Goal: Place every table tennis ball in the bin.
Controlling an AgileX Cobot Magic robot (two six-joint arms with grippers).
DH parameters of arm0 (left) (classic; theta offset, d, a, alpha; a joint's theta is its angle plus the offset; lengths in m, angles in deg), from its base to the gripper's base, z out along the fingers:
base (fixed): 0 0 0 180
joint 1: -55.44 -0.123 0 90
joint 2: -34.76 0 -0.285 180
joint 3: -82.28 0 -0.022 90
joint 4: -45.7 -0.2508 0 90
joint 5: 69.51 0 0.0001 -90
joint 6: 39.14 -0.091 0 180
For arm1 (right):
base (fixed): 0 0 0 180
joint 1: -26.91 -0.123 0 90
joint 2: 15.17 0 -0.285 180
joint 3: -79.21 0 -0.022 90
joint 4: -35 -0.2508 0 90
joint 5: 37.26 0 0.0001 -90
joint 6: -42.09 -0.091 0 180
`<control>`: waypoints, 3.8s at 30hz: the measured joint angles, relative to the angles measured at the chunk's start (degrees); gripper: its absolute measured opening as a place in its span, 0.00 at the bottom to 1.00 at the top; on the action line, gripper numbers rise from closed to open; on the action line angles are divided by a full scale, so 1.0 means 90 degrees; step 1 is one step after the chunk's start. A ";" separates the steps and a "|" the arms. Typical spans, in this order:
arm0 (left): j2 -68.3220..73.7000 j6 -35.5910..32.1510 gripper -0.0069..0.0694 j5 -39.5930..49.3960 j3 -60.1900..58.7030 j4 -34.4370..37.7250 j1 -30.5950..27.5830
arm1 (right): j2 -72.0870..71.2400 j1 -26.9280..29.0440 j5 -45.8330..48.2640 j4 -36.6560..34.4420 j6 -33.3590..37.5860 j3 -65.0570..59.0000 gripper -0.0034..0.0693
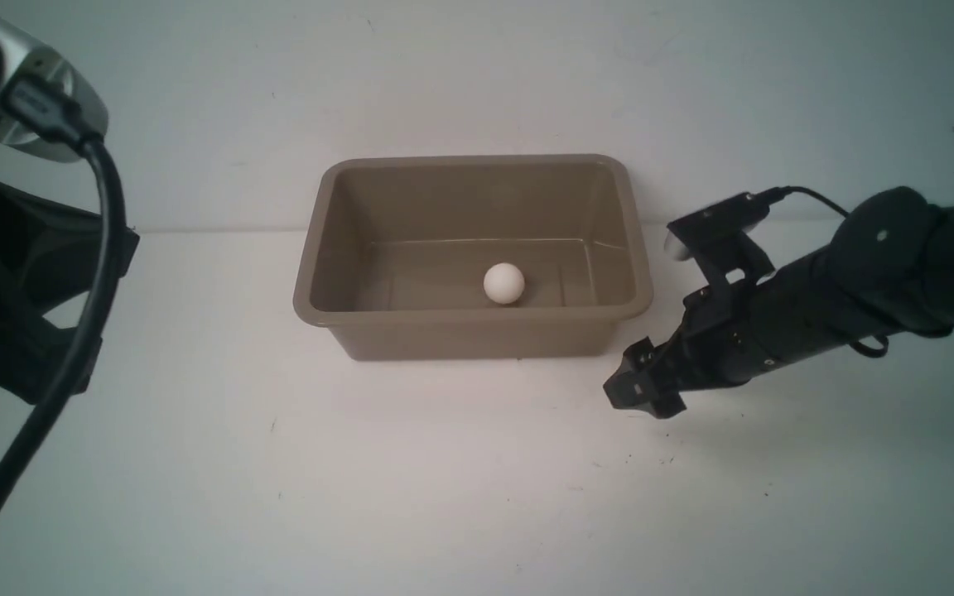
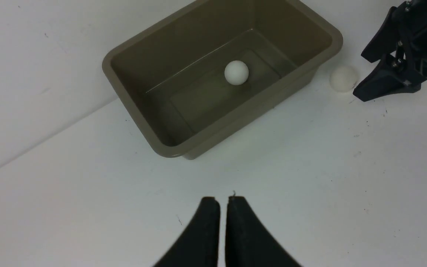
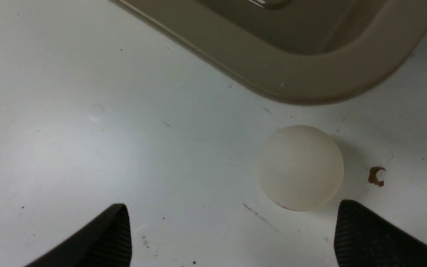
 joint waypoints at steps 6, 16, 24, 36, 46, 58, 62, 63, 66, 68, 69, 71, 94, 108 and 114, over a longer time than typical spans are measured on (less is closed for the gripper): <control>0.0000 0.0000 0.10 0.0000 0.0000 0.0000 0.0000 | 0.0277 0.0000 -0.0050 0.0167 -0.0126 0.0252 0.99; 0.0000 0.0000 0.10 0.0000 0.0000 0.0020 0.0000 | 0.1022 0.0000 -0.0119 0.0760 -0.0620 0.0827 0.93; 0.0000 0.0000 0.10 0.0000 0.0000 0.0020 0.0000 | 0.1339 0.0000 -0.0174 0.0796 -0.0664 0.0965 0.53; 0.0000 0.0000 0.10 0.0000 0.0000 -0.0024 0.0000 | 0.1139 0.0000 0.0844 0.0889 -0.0830 0.0971 0.54; 0.0000 0.0000 0.10 0.0006 0.0000 -0.0099 0.0000 | -0.1081 -0.0002 0.1724 0.1392 -0.1660 0.0981 0.54; 0.0000 0.0000 0.10 0.0018 0.0000 -0.0133 0.0000 | 0.0488 -0.0021 0.1290 0.1455 -0.1836 0.2902 0.54; 0.0000 0.0000 0.10 0.0025 0.0000 -0.0137 0.0000 | 0.1338 -0.0074 0.1412 0.1547 -0.1919 0.3774 0.54; 0.0000 0.0000 0.10 0.0025 0.0000 -0.0139 0.0000 | 0.1557 -0.0102 0.1490 0.1612 -0.1950 0.4036 0.54; 0.0000 0.0000 0.10 0.0031 0.0000 -0.0145 0.0000 | 0.2156 -0.0186 0.1866 0.1841 -0.2132 0.4885 0.54; 0.0000 0.0000 0.10 0.0031 0.0000 -0.0145 0.0000 | 0.2414 -0.0222 0.2097 0.1894 -0.2307 0.5311 0.54; 0.0000 0.0000 0.10 0.0031 0.0000 -0.0145 0.0000 | 0.2414 -0.0222 0.2115 0.1902 -0.2323 0.5343 0.54; 0.0000 0.0000 0.10 0.0031 0.0000 -0.0145 0.0000 | 0.2582 -0.0260 0.2294 0.1939 -0.2376 0.5610 0.54; -0.0066 0.0000 0.10 0.0031 0.0000 -0.0158 0.0000 | 0.2793 -0.0316 0.3571 0.2147 -0.2229 0.6859 0.53; -0.2233 0.0697 0.12 -0.1688 -0.1866 -0.1434 0.0000 | -0.0620 -0.0321 0.3871 0.3781 -0.2719 0.6893 0.03; -0.2845 0.1428 0.12 -0.2224 -0.3016 -0.1848 0.0000 | -0.2869 -0.0321 0.3242 0.4325 -0.3005 0.4588 0.03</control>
